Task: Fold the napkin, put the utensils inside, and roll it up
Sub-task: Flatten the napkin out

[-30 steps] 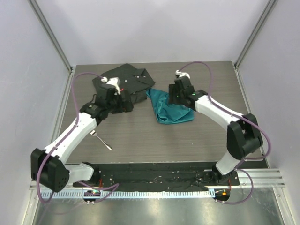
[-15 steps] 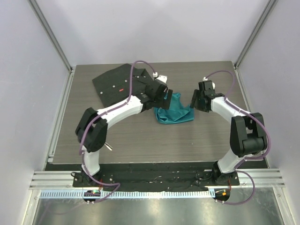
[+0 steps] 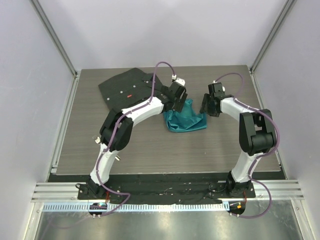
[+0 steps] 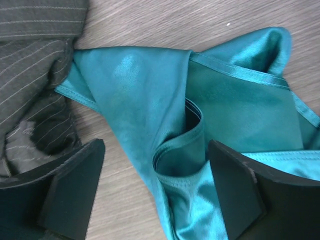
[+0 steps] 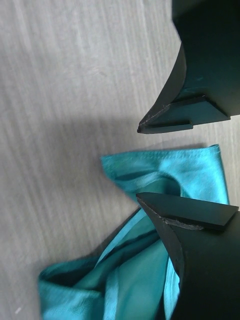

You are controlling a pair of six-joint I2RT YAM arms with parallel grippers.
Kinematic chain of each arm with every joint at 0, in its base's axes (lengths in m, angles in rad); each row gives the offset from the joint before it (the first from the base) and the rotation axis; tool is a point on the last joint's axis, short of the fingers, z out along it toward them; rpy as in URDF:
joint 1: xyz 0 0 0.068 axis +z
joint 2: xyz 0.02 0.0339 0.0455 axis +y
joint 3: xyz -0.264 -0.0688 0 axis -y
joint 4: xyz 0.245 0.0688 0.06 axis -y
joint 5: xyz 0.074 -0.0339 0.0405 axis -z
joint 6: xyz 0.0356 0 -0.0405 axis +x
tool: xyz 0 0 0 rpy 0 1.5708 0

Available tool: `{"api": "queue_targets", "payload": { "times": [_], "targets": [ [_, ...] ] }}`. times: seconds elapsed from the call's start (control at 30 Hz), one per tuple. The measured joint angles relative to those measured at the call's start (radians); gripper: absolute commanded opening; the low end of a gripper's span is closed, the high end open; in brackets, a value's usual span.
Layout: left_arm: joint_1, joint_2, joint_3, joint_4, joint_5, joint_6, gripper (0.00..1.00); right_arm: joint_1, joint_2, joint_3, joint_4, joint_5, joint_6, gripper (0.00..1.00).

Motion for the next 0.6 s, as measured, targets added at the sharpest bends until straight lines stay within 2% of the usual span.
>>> {"api": "queue_targets", "payload": {
  "times": [0.23,0.37,0.43,0.47,0.6],
  "targets": [
    [0.039,0.029,0.006,0.004,0.051,-0.010,0.76,0.000,0.034,0.059,0.011,-0.024,0.002,0.56],
    [0.057,0.040,0.006,0.008,0.084,-0.023,0.60,0.000,0.058,0.069,0.013,-0.036,0.002,0.53],
    [0.064,0.046,0.005,0.013,0.101,-0.029,0.55,0.000,0.066,0.069,0.010,-0.046,0.002,0.52],
    [0.066,0.047,0.003,0.016,0.107,-0.031,0.50,0.000,0.068,0.069,0.009,-0.052,0.002,0.50],
    [0.072,0.047,-0.008,0.033,0.139,-0.054,0.28,0.000,0.077,0.069,0.010,-0.064,-0.005,0.30]
  ]
}}
